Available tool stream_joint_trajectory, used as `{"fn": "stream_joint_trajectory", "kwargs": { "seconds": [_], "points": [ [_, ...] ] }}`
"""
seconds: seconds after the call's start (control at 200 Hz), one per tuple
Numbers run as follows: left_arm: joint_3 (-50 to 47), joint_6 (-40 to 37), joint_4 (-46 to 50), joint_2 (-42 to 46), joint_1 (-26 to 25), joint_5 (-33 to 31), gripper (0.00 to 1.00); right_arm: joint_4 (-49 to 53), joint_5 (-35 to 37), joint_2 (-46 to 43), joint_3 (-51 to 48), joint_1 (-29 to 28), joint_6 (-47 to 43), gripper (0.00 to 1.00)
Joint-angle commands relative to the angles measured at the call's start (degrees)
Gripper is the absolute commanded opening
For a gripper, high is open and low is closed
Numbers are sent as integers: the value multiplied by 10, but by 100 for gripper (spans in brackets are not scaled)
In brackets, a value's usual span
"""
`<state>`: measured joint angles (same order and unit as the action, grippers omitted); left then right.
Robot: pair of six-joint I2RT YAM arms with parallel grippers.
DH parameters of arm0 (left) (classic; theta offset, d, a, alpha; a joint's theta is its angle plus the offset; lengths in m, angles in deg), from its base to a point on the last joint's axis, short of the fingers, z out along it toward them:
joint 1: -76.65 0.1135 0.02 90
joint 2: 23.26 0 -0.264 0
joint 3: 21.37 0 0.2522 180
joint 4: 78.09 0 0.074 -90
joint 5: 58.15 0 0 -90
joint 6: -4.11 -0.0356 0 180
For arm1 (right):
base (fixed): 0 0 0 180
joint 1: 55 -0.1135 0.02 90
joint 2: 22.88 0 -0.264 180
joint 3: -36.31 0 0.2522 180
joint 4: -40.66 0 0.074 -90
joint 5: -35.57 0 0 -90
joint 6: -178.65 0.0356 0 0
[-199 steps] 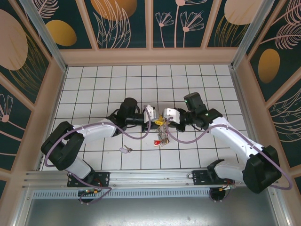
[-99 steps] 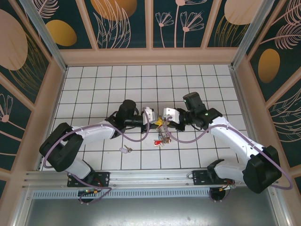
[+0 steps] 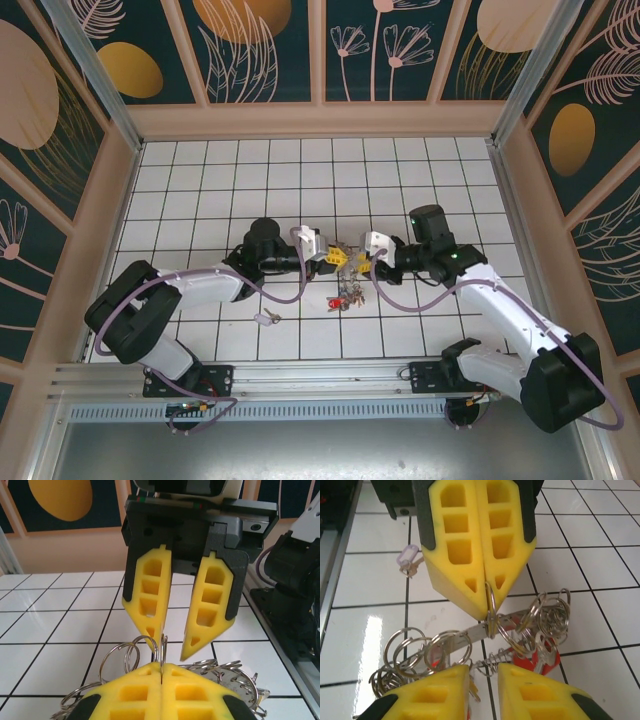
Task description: Put the keys on the keyring
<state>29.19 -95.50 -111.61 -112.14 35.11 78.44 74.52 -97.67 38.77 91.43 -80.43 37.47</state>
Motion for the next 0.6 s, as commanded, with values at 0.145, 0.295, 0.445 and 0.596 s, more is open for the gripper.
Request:
{"fn": "stream_joint_trajectory", "kwargs": {
  "seconds": [0.145, 0.295, 0.445, 0.596],
  "points": [
    [1, 17, -60, -7, -1, 38, 0, -82, -61, -15, -16, 7, 27, 22],
    [1, 15, -58, -8, -1, 37, 0, -88, -69, -12, -13, 7, 28, 18],
    [2, 19, -65, -13, -1, 36, 0, -91, -79, -8, -13, 7, 33, 17],
    [1, 23, -72, -16, -1, 29, 0, -99, -92, -1, -12, 4, 38, 17]
  ]
}}
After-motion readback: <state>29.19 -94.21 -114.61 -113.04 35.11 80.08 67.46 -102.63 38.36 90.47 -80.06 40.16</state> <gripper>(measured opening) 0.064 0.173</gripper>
